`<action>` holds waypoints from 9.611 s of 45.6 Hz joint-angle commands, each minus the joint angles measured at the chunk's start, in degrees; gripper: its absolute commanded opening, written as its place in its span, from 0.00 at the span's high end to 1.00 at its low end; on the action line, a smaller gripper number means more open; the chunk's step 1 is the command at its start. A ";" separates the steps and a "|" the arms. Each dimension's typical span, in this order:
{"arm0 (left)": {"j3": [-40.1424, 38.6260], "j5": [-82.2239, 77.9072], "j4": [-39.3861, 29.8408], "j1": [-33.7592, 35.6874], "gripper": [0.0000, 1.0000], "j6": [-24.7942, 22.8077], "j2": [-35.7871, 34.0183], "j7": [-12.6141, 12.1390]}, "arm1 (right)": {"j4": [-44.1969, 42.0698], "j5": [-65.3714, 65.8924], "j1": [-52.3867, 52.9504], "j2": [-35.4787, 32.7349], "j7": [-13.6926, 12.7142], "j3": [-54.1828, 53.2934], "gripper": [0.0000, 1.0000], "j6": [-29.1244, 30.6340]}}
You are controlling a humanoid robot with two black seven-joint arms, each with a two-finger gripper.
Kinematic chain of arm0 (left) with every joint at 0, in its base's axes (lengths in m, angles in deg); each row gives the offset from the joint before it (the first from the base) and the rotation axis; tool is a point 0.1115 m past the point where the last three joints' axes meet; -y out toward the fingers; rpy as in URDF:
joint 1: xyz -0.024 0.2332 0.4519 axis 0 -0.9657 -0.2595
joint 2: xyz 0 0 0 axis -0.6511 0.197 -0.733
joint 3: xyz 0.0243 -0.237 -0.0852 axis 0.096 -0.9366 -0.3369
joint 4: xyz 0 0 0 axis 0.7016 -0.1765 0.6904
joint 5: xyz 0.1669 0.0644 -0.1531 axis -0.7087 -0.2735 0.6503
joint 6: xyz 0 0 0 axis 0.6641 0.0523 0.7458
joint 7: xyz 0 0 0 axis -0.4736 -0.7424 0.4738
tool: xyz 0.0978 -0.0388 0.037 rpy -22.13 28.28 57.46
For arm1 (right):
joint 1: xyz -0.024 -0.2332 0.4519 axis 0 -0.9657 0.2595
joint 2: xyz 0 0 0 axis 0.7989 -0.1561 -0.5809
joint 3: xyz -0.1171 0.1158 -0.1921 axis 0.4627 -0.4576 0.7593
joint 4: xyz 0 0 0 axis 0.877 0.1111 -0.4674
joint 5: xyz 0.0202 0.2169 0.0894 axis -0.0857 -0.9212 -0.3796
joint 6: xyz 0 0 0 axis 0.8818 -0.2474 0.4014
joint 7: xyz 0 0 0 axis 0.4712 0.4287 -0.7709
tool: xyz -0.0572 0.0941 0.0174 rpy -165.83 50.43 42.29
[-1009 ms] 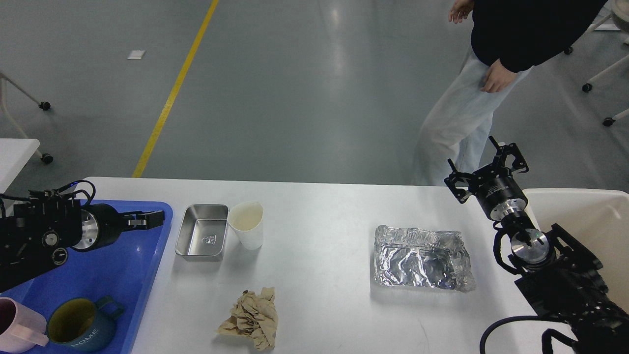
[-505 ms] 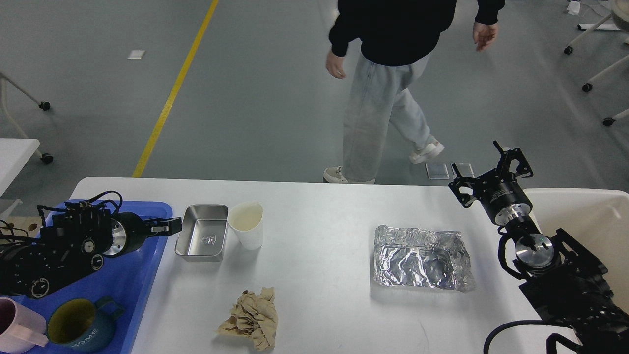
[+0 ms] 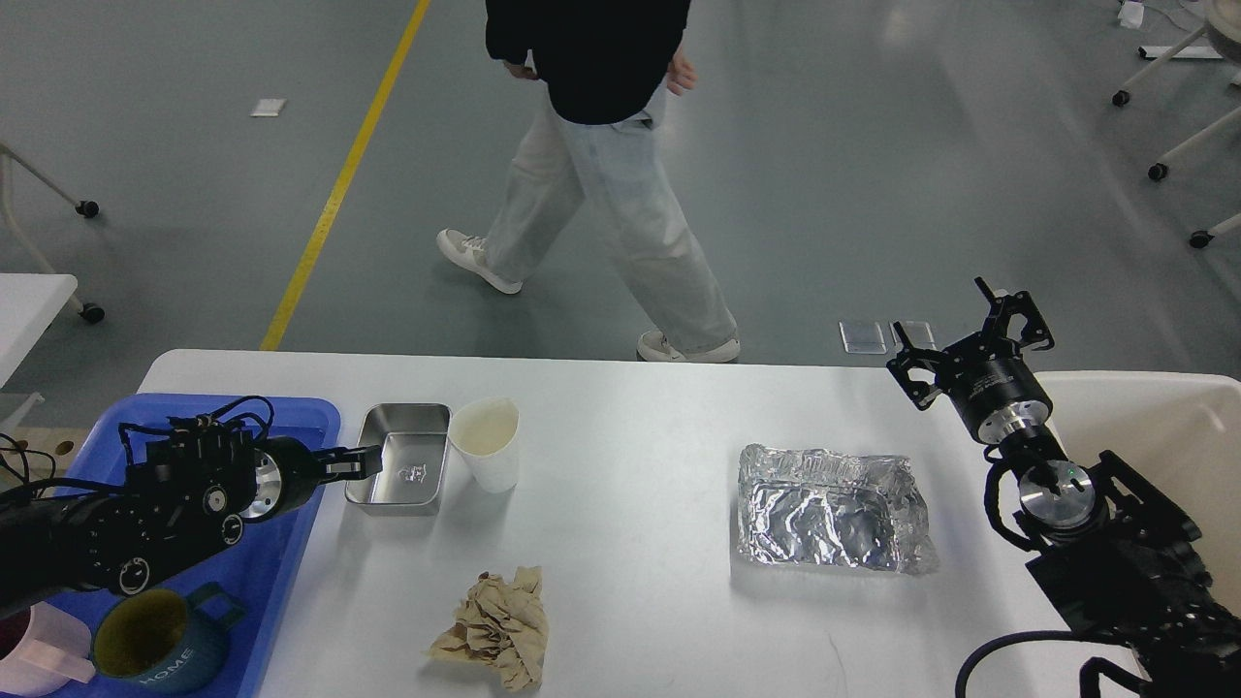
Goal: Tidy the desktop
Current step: 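Reach the left gripper to the steel tin and grasp its rim, then lift the steel tin with the left gripper over the blue tray, then lower the steel tin into the blue tray with the left gripper, then release the tin and raise the left gripper upward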
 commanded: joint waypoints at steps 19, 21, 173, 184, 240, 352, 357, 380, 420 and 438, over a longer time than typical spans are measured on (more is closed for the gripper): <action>0.42 0.21 2.07 -0.56 0.66 -1.15 1.81 0.03 | -0.03 0.09 -0.33 0.01 0.04 0.00 0.00 -0.01; 0.42 0.21 2.07 -0.65 0.69 -1.24 1.81 0.03 | -0.03 0.01 -0.33 0.01 -0.04 0.00 0.00 -0.01; -19.62 21.13 -1.28 -17.08 1.00 -6.42 -21.75 7.51 | 0.06 0.09 -1.04 -0.17 -0.13 2.37 0.00 -0.01; -19.53 21.04 -0.48 -17.08 0.99 -6.60 -19.29 5.75 | 0.06 0.01 -0.95 -0.87 -0.13 2.99 0.00 -0.01; -18.48 20.60 4.44 -15.06 0.42 -6.25 -14.45 -0.41 | 0.33 0.01 -0.77 -1.31 -0.13 2.99 0.00 -0.18; -38.15 27.71 1.01 6.03 0.04 -21.28 -16.47 0.21 | 0.41 0.01 0.02 -1.31 -0.13 2.99 0.00 -0.62; -47.37 34.12 1.01 6.03 0.03 -21.36 -13.84 0.12 | 0.41 0.01 -0.07 -1.31 -0.13 2.99 0.00 -0.62; -62.33 50.30 6.37 3.04 0.03 -12.75 -2.50 8.01 | 0.59 0.01 0.02 -2.10 -0.13 2.99 0.00 -0.62; -72.70 73.07 18.94 -8.82 0.03 -28.31 11.83 14.97 | -0.03 -0.17 0.55 -4.03 1.19 -4.75 0.00 -2.12; -74.11 68.42 18.85 -9.52 0.03 -28.22 12.97 23.49 | 0.77 0.44 -0.68 -4.03 1.89 -1.24 0.00 -2.56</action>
